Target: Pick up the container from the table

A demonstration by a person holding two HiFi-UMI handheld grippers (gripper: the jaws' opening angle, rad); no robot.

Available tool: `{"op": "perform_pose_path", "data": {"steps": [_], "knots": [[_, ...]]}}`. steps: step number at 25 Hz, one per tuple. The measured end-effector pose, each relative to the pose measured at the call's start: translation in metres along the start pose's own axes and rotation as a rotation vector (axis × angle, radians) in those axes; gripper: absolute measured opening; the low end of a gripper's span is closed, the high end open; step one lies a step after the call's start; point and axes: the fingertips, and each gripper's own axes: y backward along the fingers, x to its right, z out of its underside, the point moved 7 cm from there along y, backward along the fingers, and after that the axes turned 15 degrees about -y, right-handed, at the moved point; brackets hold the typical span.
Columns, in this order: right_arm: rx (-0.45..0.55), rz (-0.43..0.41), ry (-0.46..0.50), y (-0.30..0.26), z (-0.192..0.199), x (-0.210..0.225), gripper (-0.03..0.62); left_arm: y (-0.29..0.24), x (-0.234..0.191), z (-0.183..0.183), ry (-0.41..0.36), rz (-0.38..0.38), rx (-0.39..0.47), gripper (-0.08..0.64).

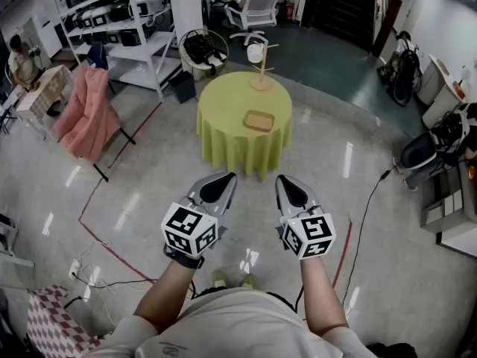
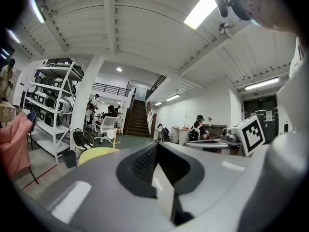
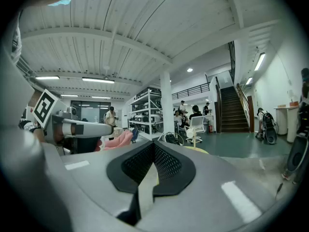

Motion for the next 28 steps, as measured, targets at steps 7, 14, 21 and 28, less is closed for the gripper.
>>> {"op": "perform_pose_path", "data": {"steps": [7,14,21,28], "knots": [[-0.002,-0.001,0.003,0.001,0.000,0.005,0.008,-0.007,0.005,0.004,0.009,0.003,-0.001,0.005],[0.000,-0.026,-0.024,0.007,0.000,0.013,0.009,-0.014,0.010,0.006,0.025,0.004,0.004,0.006],[0.012,-0.034,-0.051,0.015,0.001,0.034,0.009,-0.023,0.020,0.010,0.021,-0.024,-0.011,0.006],[0.001,-0.045,-0.063,0.009,0.009,0.049,0.009,-0.036,0.024,0.023,0.024,-0.036,-0.029,0.006]]}}
